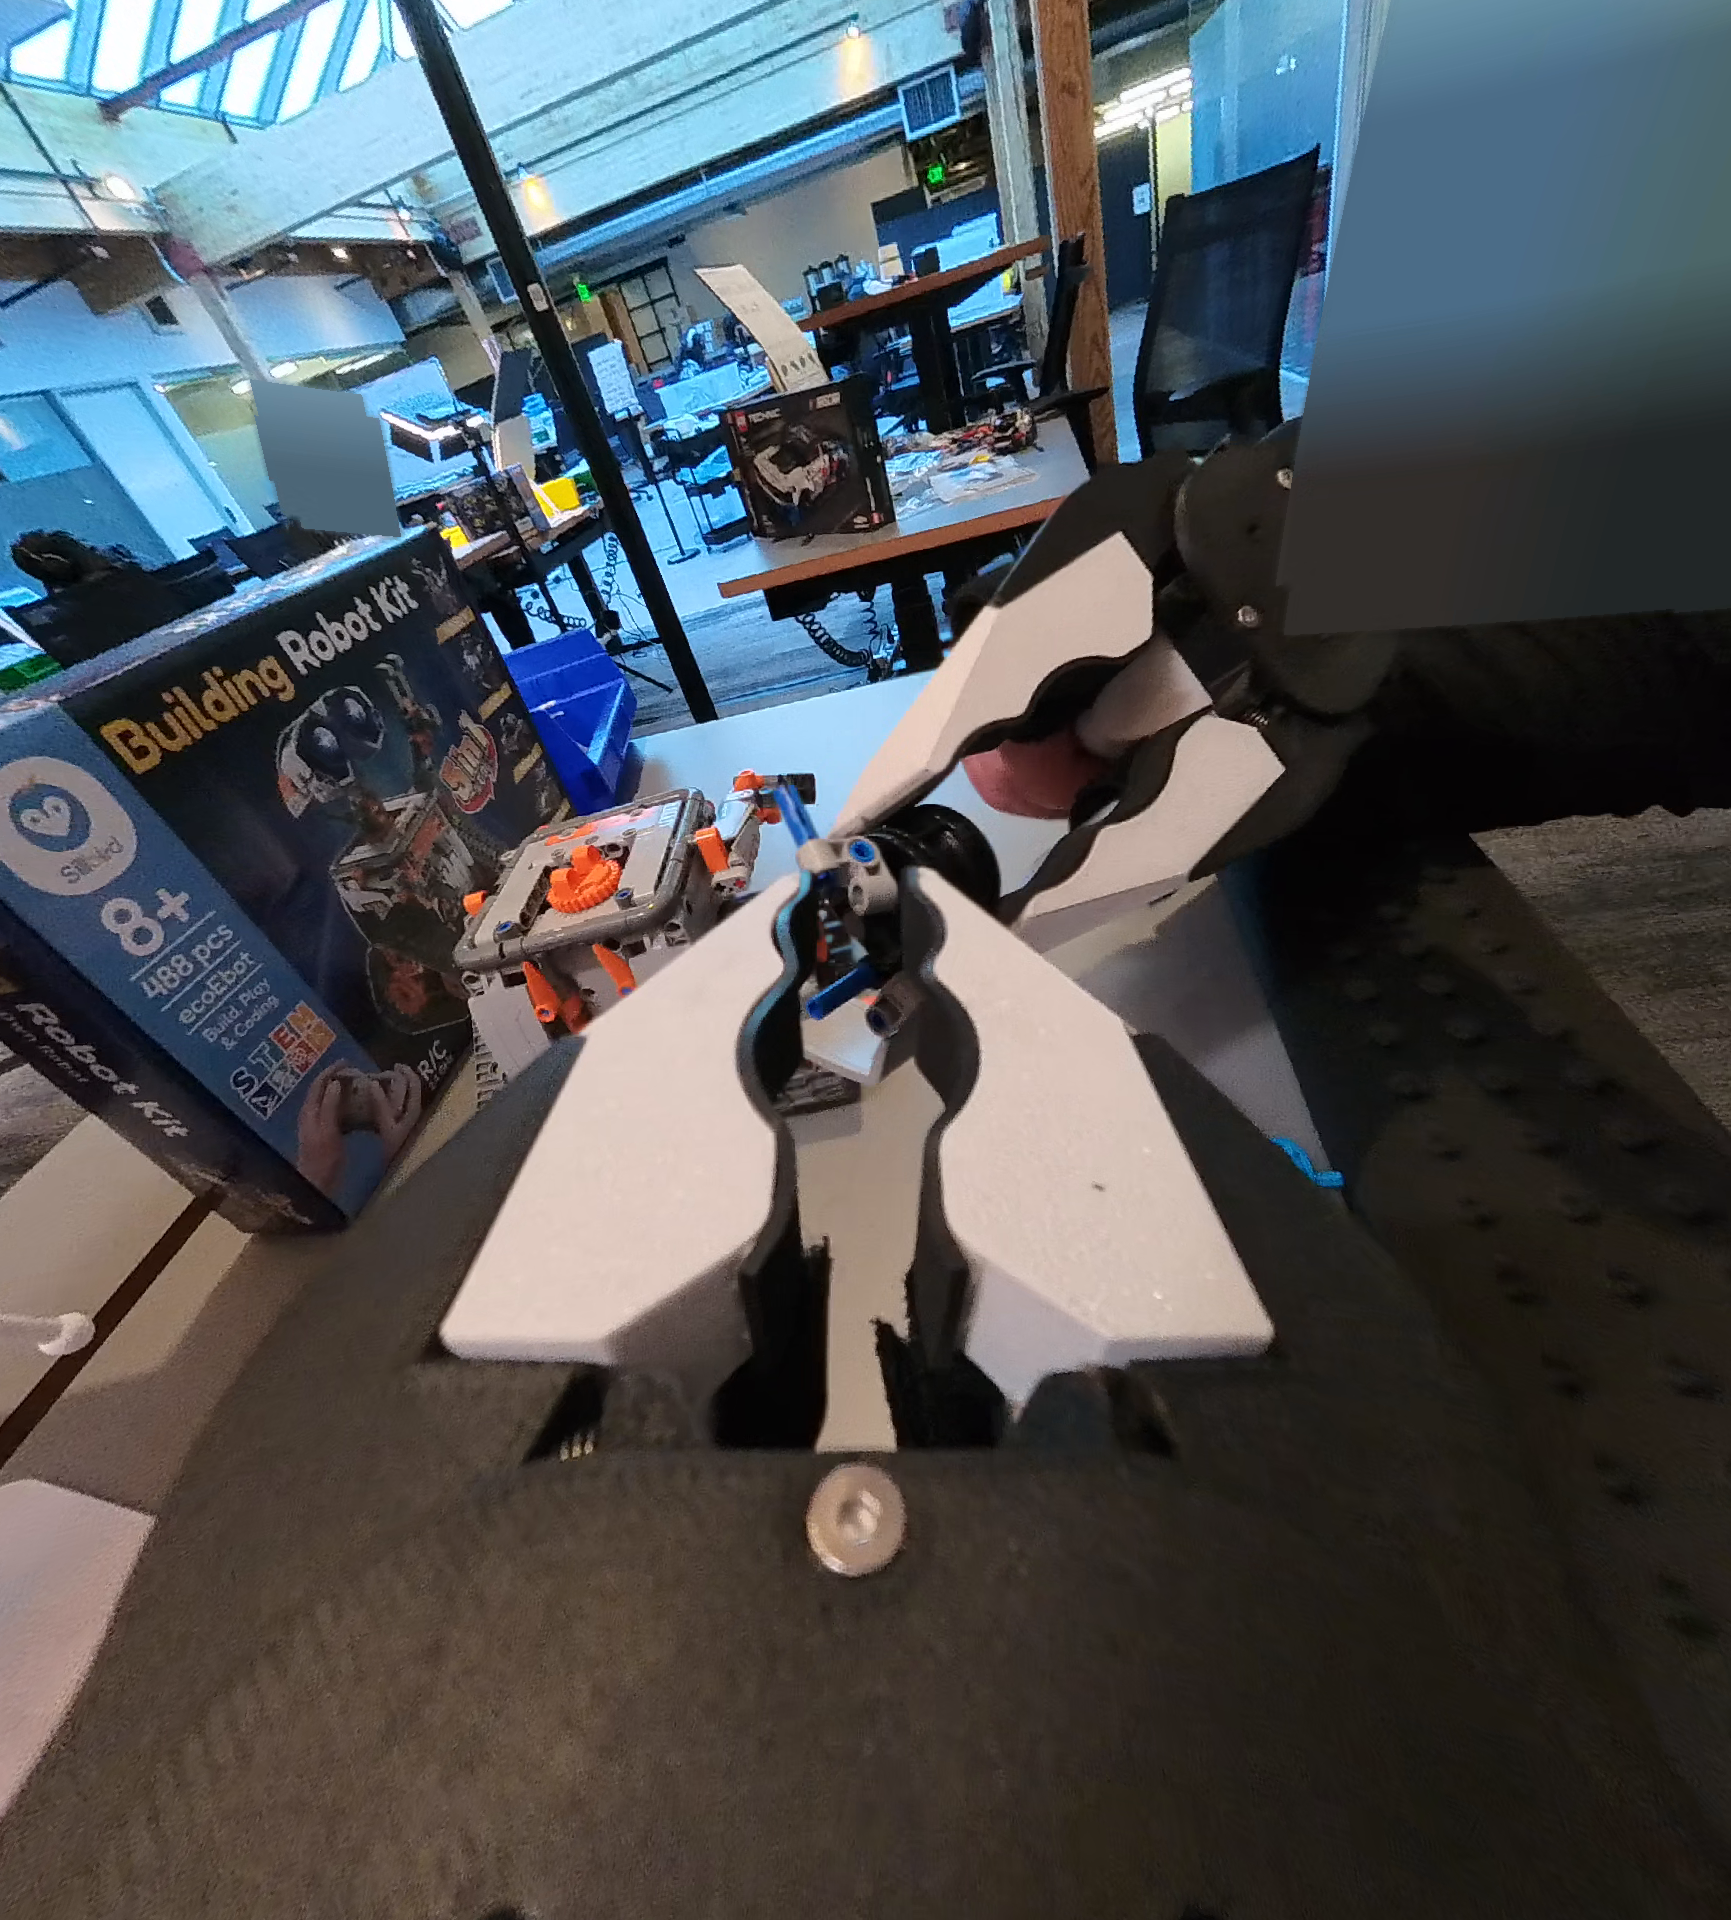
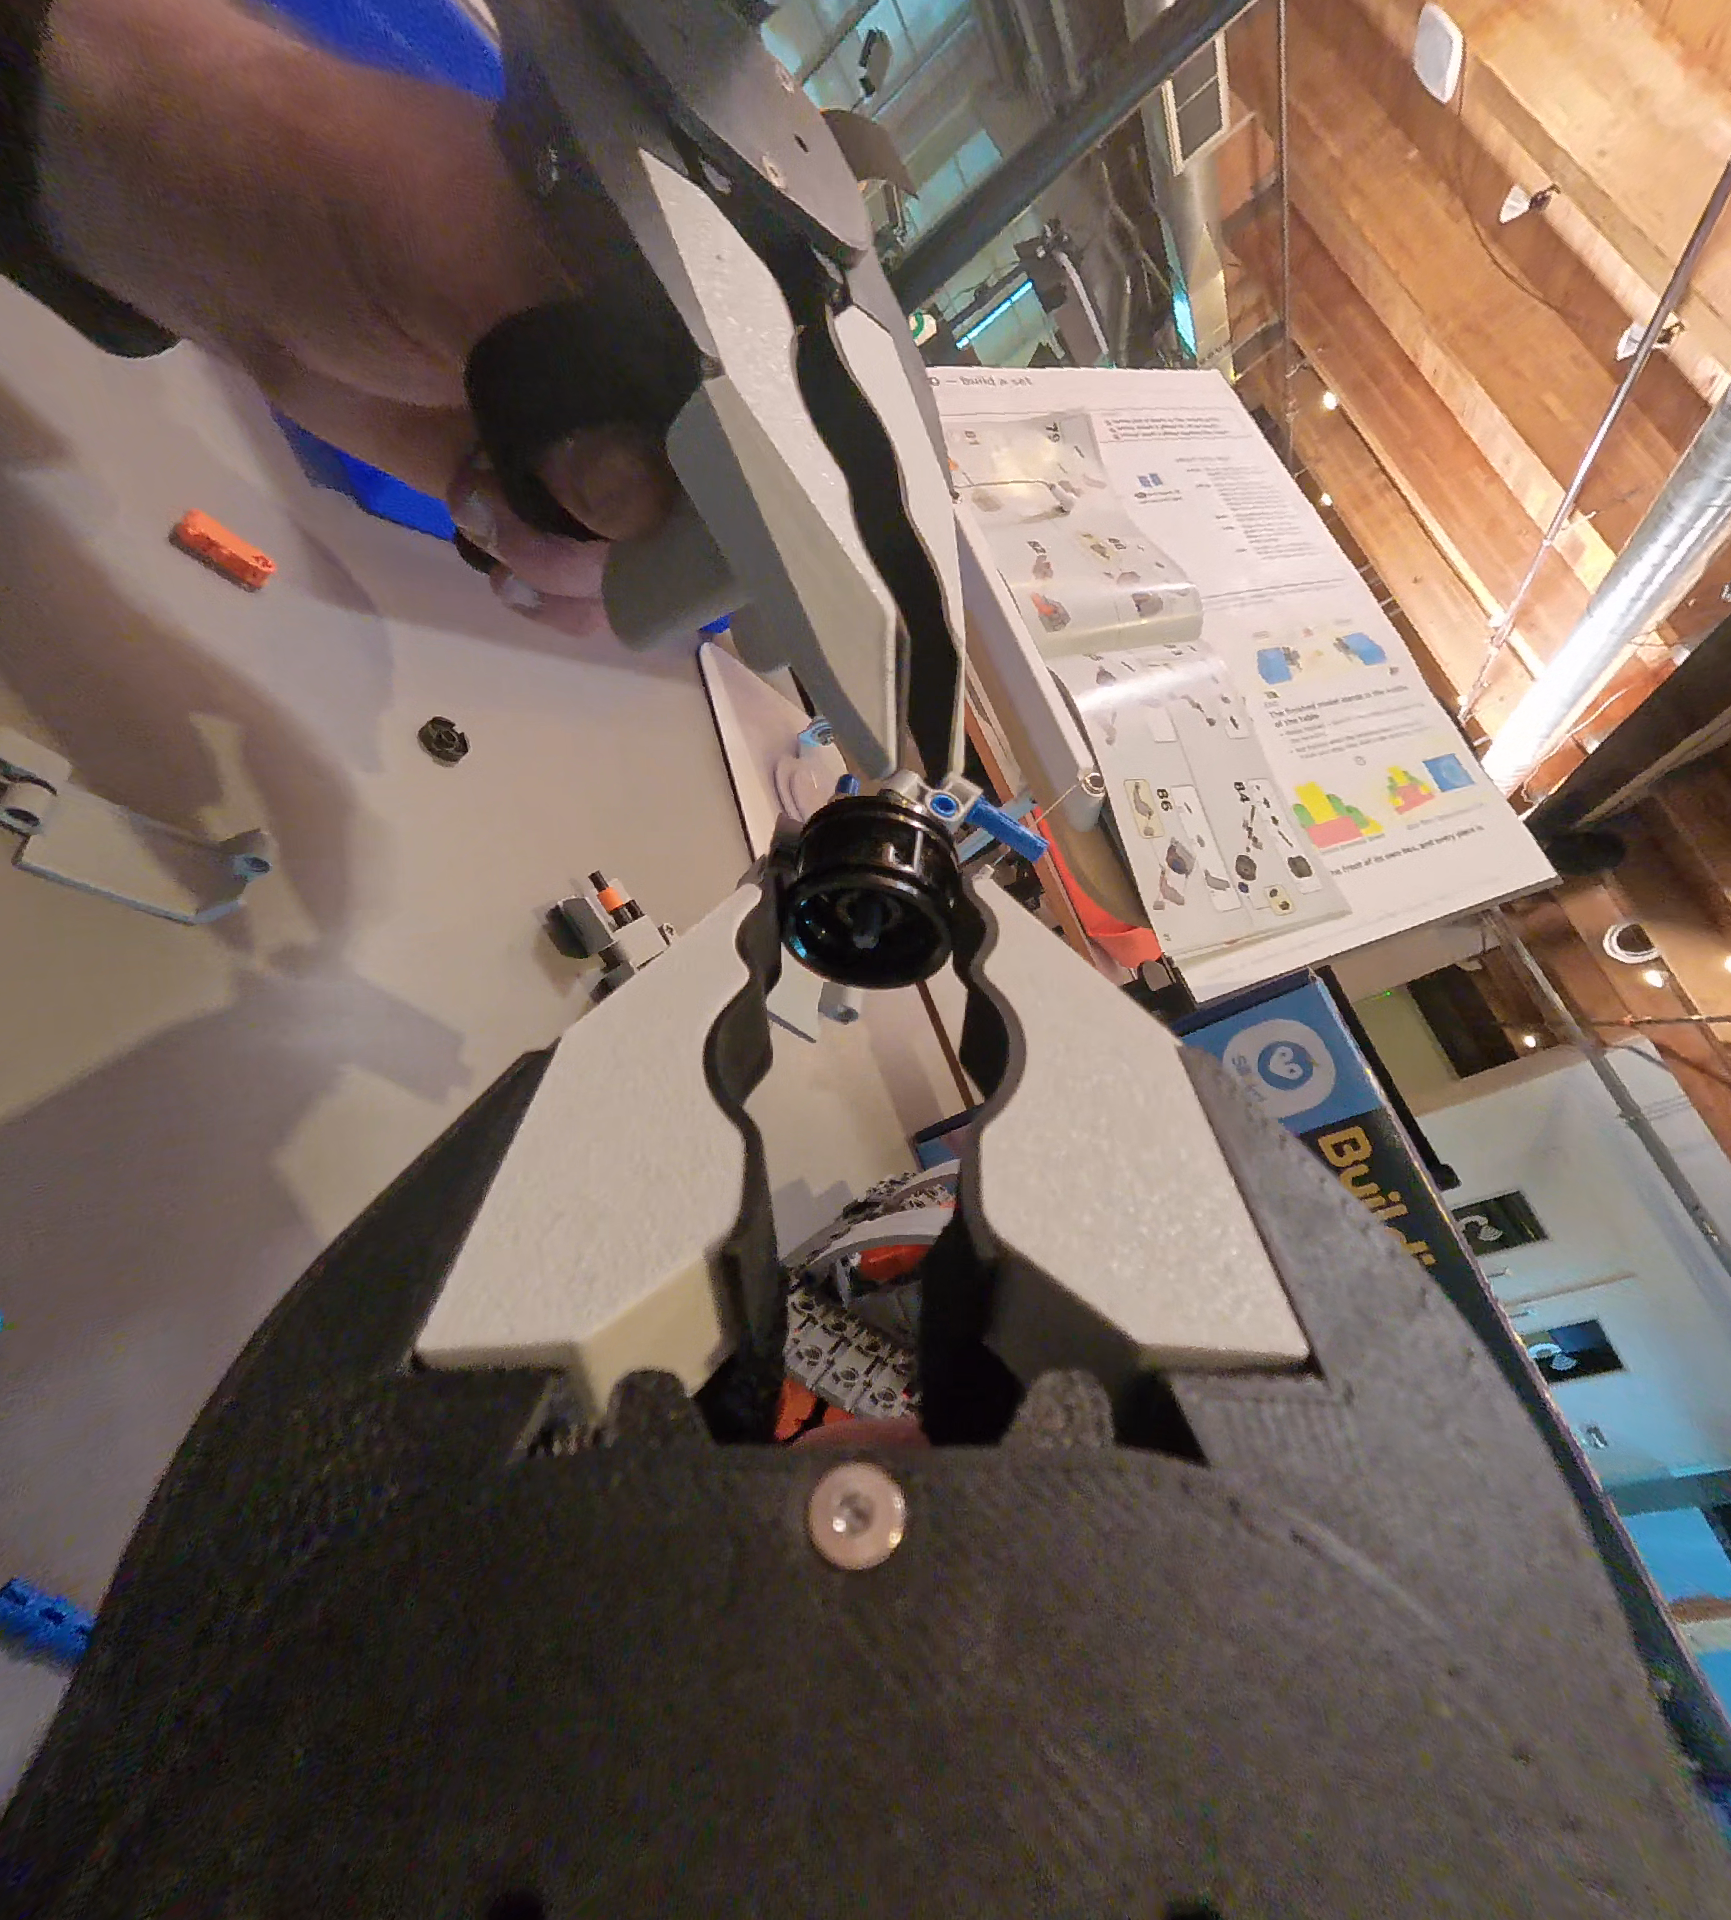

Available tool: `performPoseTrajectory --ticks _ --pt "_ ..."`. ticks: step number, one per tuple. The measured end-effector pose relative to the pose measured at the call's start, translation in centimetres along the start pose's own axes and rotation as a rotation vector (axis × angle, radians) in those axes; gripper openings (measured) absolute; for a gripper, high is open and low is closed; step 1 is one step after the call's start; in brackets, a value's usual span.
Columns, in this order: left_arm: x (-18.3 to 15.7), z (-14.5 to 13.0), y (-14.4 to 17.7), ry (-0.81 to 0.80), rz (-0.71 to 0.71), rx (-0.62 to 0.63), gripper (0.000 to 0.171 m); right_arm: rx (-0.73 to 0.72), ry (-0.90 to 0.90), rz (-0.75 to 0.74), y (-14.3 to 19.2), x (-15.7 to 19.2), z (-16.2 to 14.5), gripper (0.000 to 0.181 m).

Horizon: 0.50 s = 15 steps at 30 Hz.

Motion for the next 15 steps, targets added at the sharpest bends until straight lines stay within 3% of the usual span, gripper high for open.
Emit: performPoseTrajectory --ticks 15 --pt "-1.0 -0.2 0.3 -0.019 -0.176 0.057 0.007 -0.041 -0.018 0.224 0.9 1.3 0.1 0.03"
Point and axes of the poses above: each gripper's, where its closed fingertips meet, y back along the fingers, z out of its top, x = y × z across the jaws, the point moved 7 cm from there along y, back along the fingers, and after that the axes turned 7 degrees about -y, right-handed, at the moved point
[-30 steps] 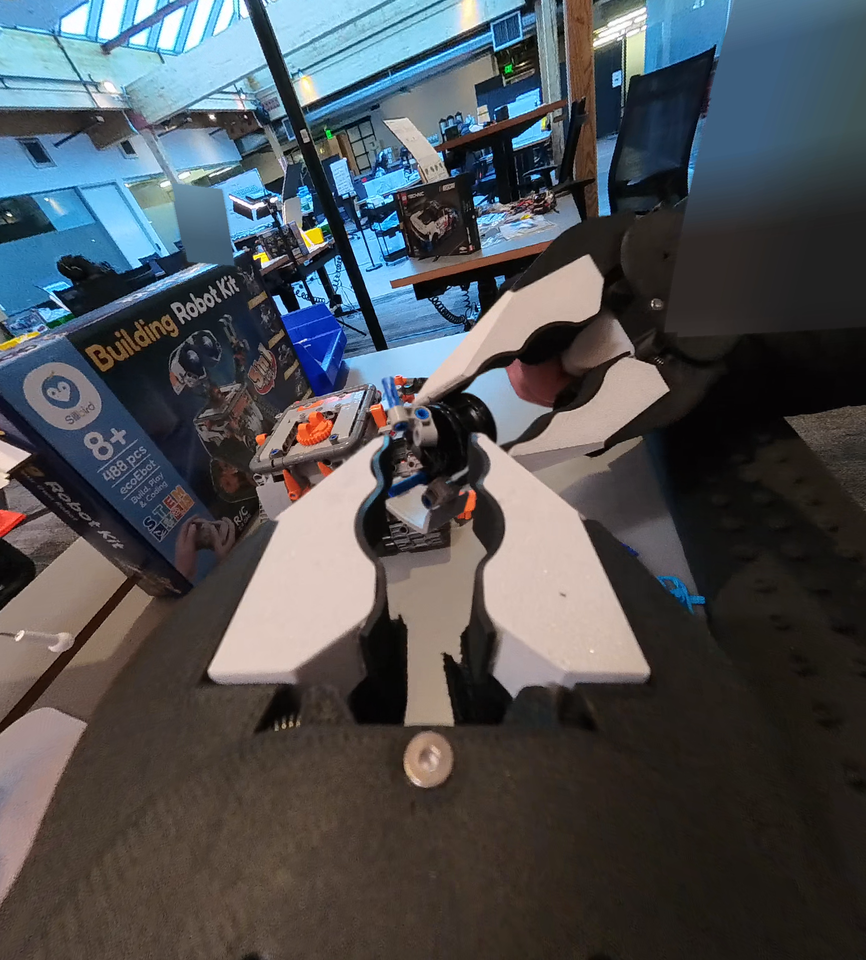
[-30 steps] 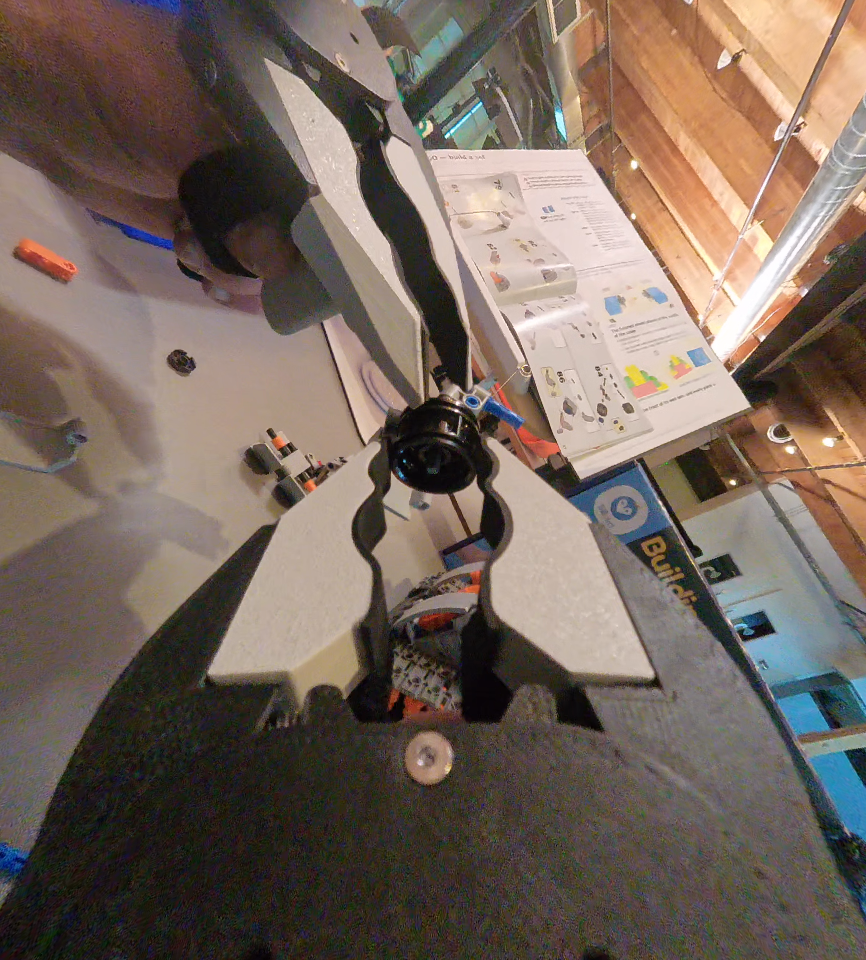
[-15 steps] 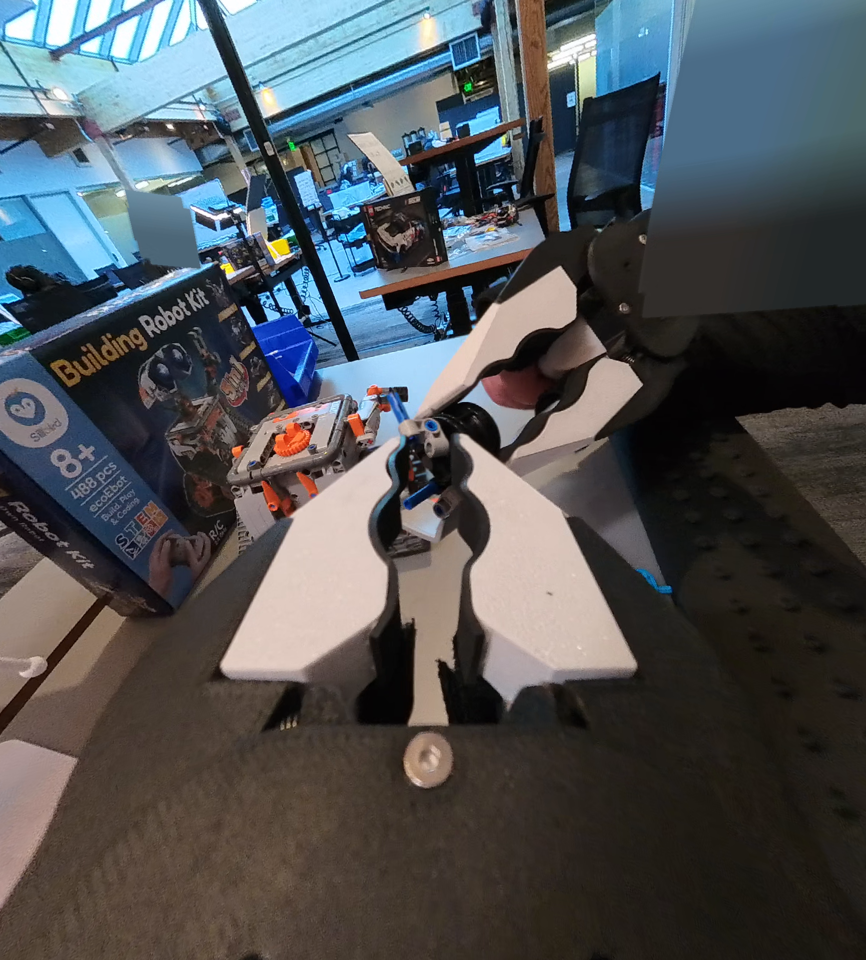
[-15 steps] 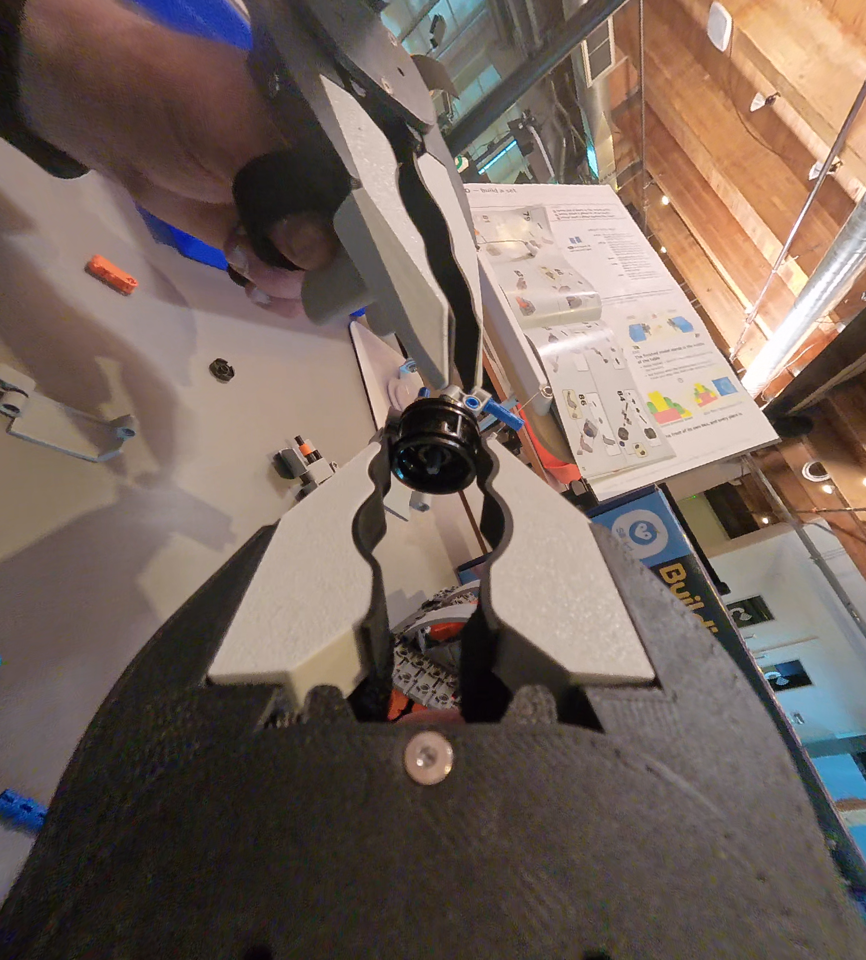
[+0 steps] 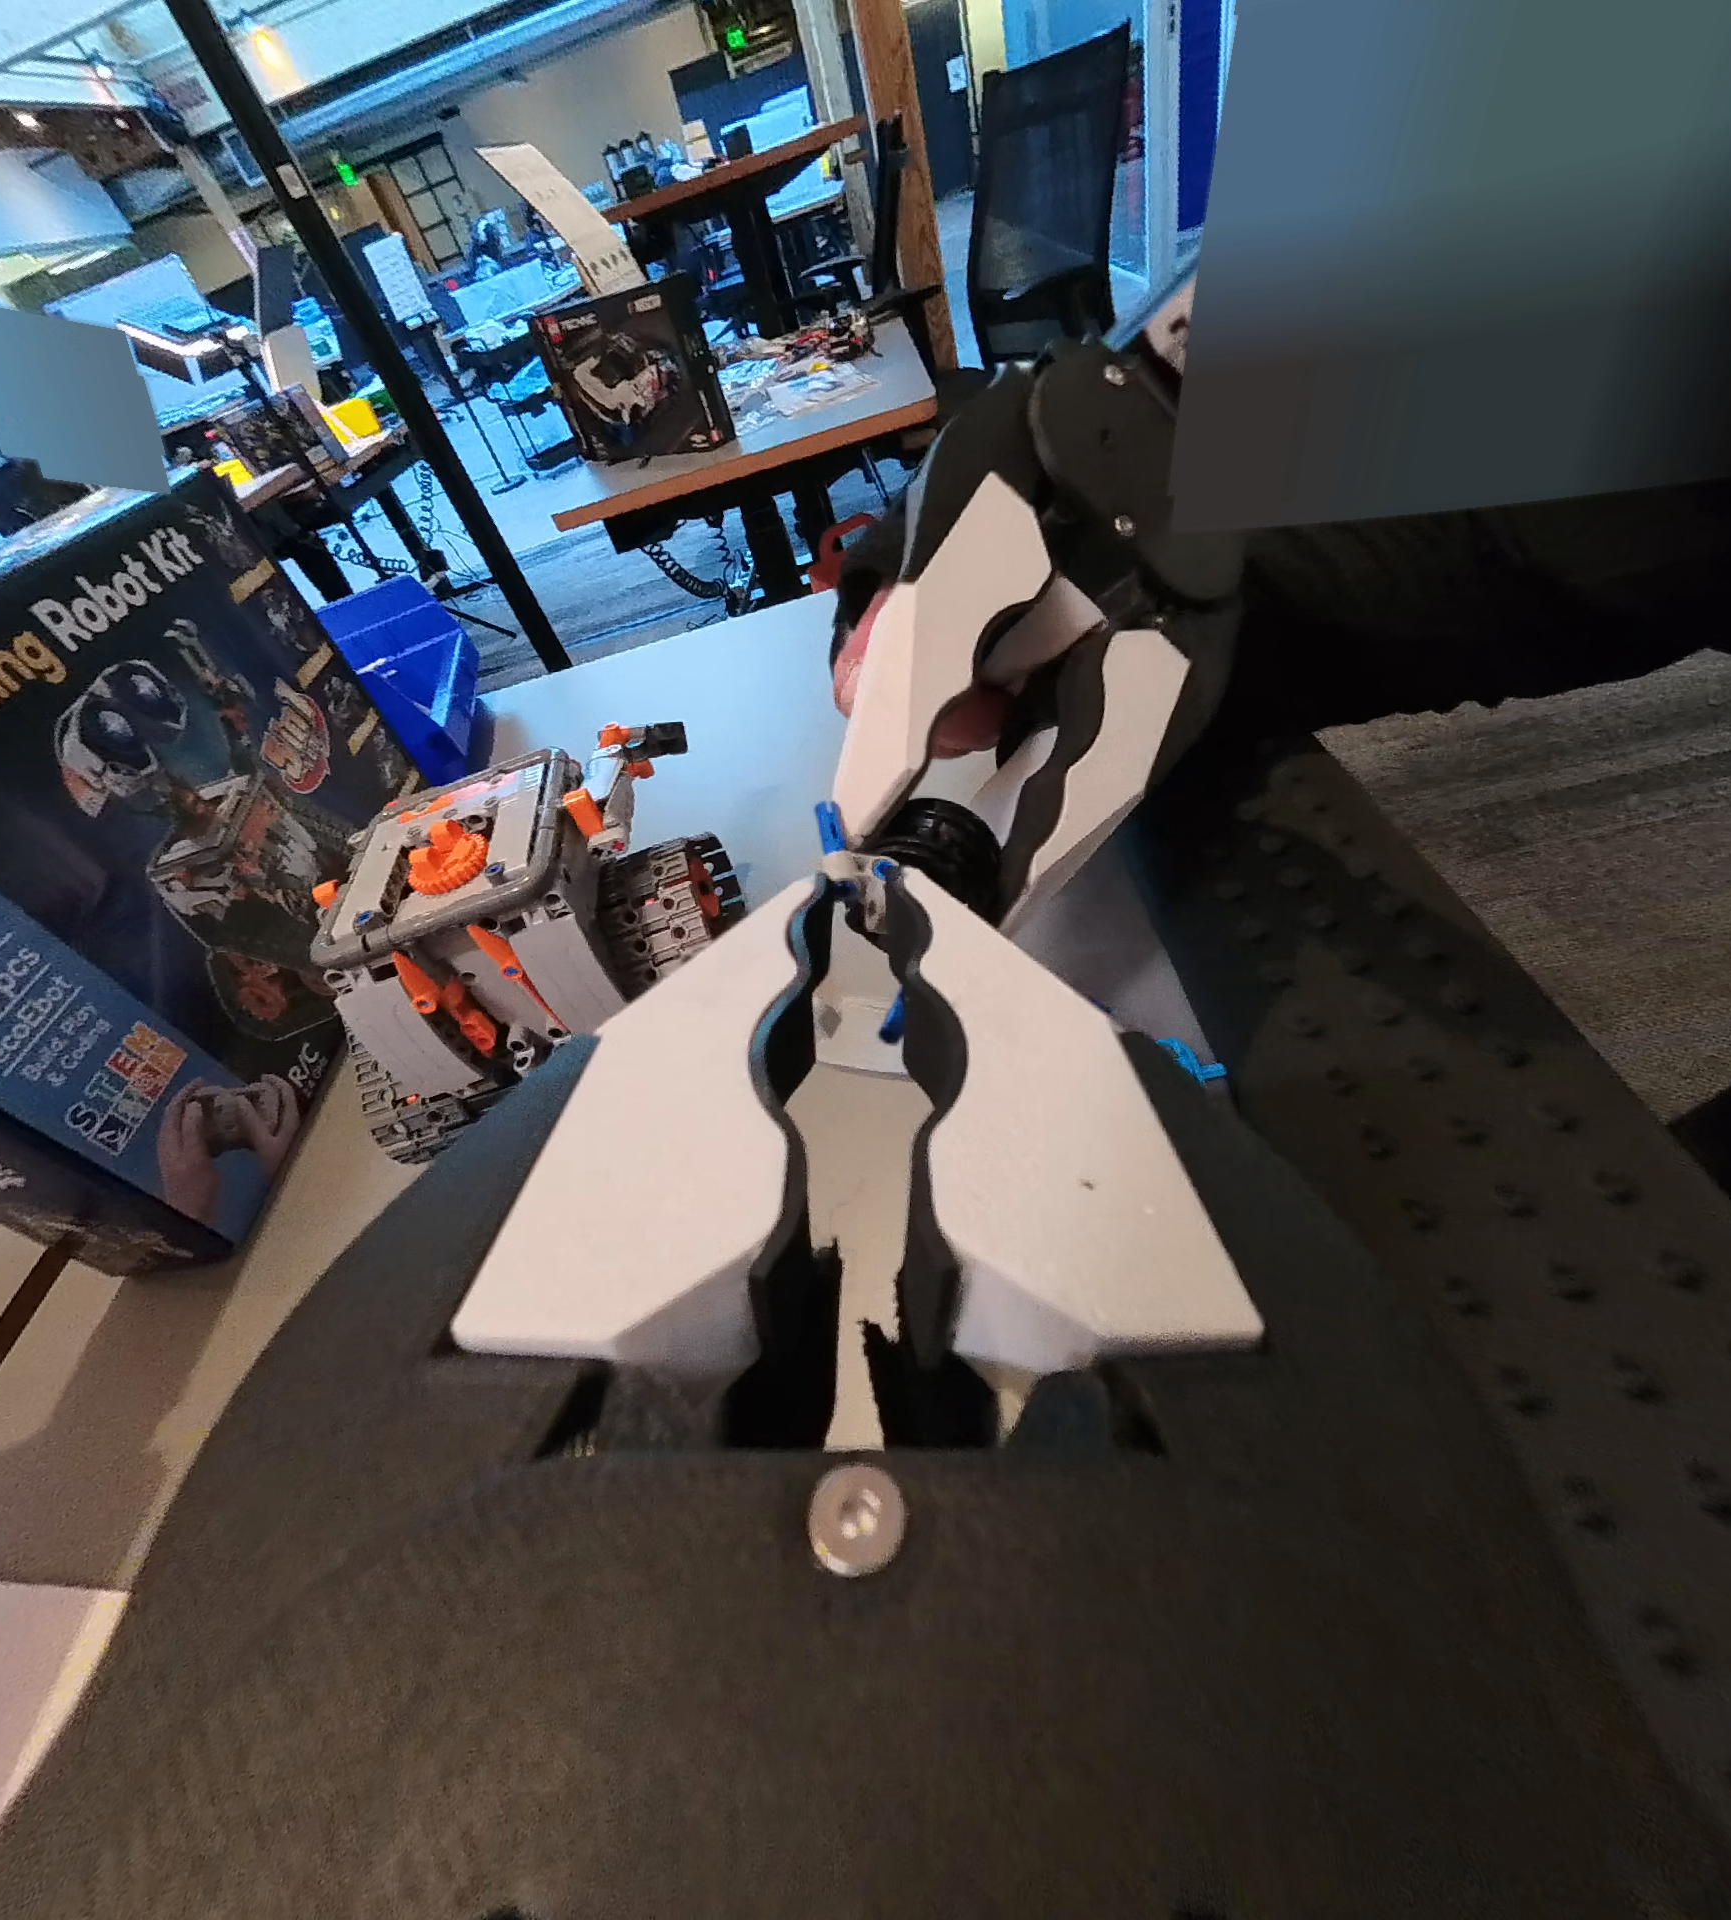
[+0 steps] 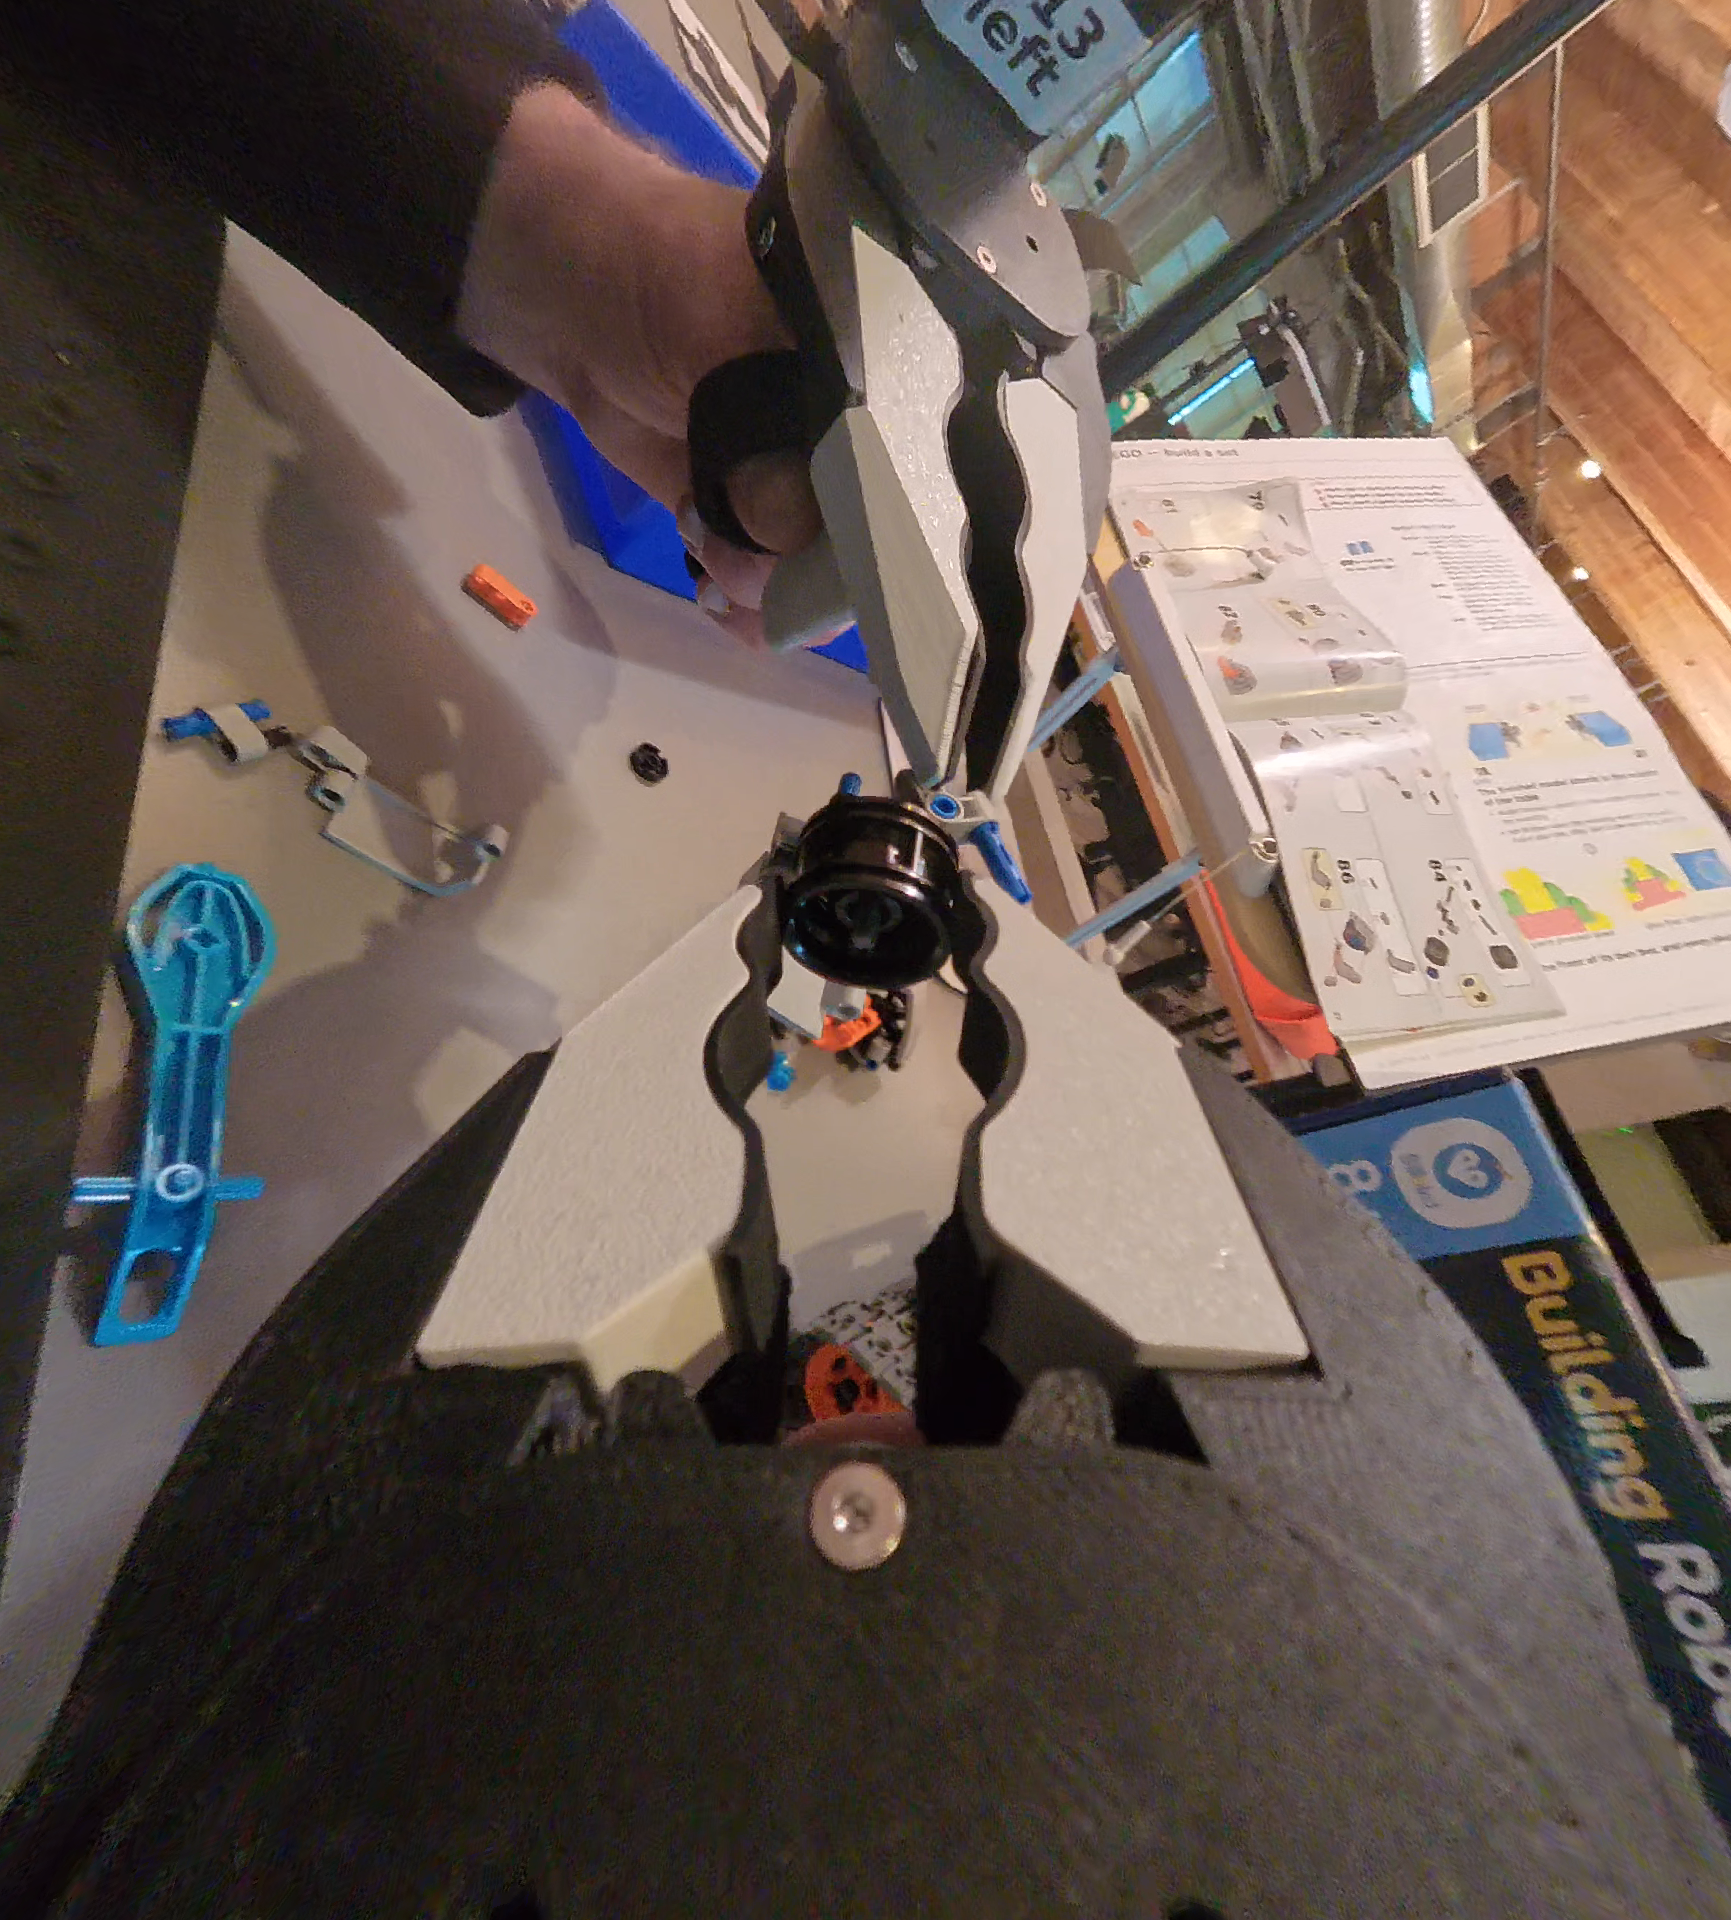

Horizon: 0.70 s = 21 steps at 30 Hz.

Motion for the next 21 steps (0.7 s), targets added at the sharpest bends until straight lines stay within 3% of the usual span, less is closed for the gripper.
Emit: performPoseTrajectory --ticks 4,10,13,21 --pt "-0.27 -0.32 -0.12 0.003 -0.036 0.009 0.008 -0.009 -0.029 0.058 0.05 0.23 -0.27 0.03" --pt "-0.49 -0.21 -0.5 -0.023 -0.018 0.038 0.029 -0.043 -0.155 0.093 0.23 -0.66 -0.76 0.03" --pt "-0.39 -0.09 -0.51 -0.03 0.013 0.037 0.014 -0.072 -0.185 0.129 0.42 -0.6 -0.67 0.03" --pt "-0.77 -0.23 -0.47 0.039 -0.076 -0.022 0.014 -0.135 -0.251 0.237 0.92 -0.48 -0.47 0.03"
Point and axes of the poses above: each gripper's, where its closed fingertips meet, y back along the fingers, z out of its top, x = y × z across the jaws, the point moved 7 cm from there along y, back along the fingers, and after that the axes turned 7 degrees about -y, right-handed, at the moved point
